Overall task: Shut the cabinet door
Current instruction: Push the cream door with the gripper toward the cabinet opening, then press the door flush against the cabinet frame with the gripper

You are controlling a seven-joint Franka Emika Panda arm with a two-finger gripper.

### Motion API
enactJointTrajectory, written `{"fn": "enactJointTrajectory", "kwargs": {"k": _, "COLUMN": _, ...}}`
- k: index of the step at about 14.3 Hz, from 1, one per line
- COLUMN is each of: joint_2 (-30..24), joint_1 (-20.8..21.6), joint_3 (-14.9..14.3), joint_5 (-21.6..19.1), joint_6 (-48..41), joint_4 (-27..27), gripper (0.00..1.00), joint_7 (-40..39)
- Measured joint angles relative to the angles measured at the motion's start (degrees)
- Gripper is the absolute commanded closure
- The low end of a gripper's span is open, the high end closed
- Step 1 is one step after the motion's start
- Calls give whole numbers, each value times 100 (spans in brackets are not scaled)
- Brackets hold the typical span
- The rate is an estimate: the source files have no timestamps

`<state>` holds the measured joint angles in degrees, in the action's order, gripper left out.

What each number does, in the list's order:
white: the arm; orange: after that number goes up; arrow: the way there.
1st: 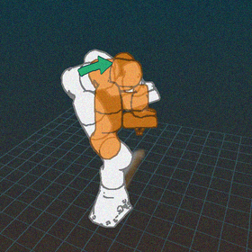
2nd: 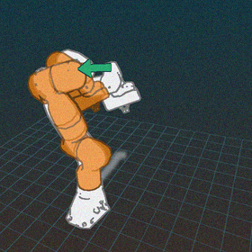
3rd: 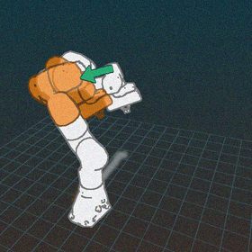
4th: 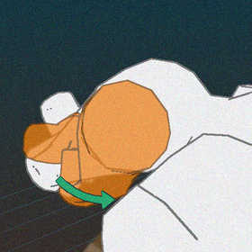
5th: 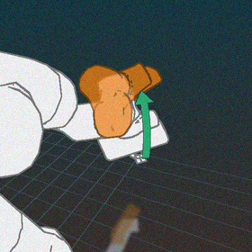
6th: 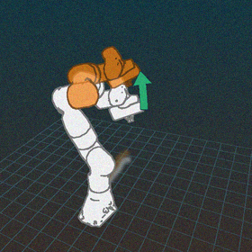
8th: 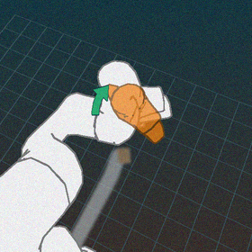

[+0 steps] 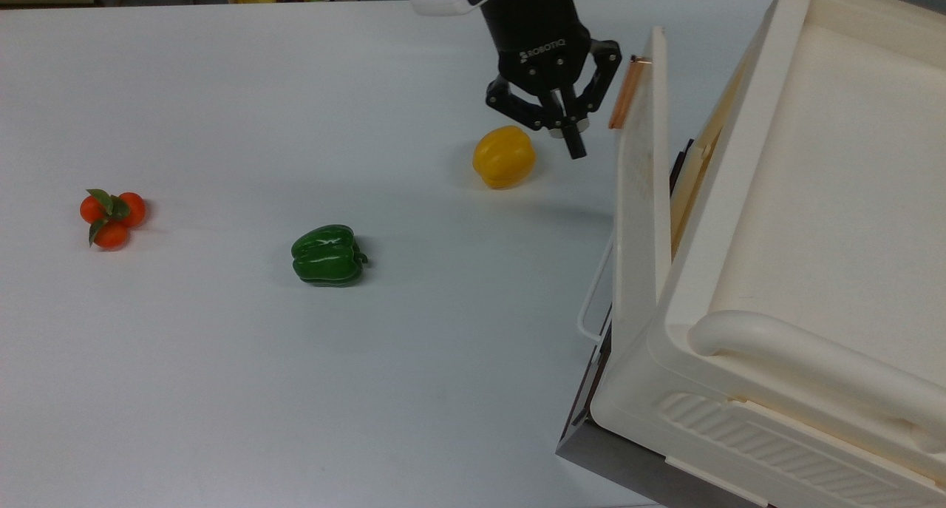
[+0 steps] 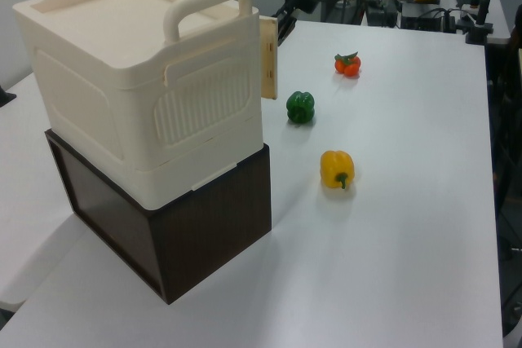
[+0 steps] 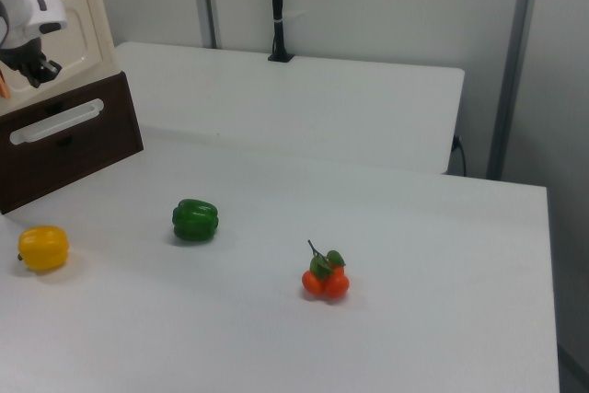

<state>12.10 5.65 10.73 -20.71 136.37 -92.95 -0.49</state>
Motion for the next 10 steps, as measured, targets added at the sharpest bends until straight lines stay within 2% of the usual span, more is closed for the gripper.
{"fn": "enactJointTrajectory", "kwargs": {"k": 4, "joint_2": 30, "joint_1": 152, "joint_3": 98, "joint_5": 0, "joint_6": 12, "joint_4": -10, "gripper": 100, "joint_7": 0}}
{"fn": "enactJointTrajectory", "kwargs": {"k": 10, "joint_2": 163, "joint_1": 299, "joint_3": 261, "joint_5": 0, "joint_6": 504, "joint_4": -10, "gripper": 100, "joint_7": 0}}
